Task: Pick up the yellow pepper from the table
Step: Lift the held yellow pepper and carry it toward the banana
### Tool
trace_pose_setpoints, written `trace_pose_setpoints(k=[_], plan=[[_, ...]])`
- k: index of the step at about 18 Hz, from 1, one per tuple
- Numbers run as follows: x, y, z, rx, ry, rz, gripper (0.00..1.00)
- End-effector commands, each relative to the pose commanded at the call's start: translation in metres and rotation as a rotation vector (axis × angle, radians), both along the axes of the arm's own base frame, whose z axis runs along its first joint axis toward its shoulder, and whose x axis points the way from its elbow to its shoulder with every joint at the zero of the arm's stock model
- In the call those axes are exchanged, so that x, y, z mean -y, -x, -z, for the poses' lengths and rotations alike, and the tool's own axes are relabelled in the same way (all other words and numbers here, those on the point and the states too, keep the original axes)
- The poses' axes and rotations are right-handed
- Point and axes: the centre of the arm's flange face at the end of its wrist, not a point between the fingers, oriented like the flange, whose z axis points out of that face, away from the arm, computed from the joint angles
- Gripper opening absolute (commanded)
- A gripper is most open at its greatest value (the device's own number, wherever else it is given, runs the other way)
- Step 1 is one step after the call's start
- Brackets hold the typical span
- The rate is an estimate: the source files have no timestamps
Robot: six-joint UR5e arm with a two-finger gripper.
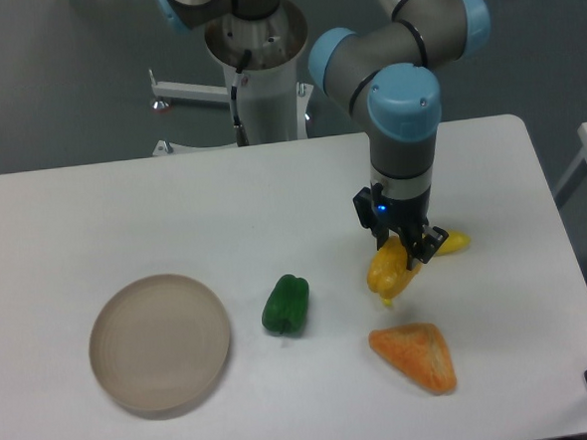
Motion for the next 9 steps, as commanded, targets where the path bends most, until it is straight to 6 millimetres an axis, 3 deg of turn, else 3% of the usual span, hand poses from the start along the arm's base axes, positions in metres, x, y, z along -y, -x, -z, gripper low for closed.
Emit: trace_pose_setpoints(k=[9], plan=[[0.0009, 0.0045, 0.0008, -0.006, 0.005, -0.006, 0.37]])
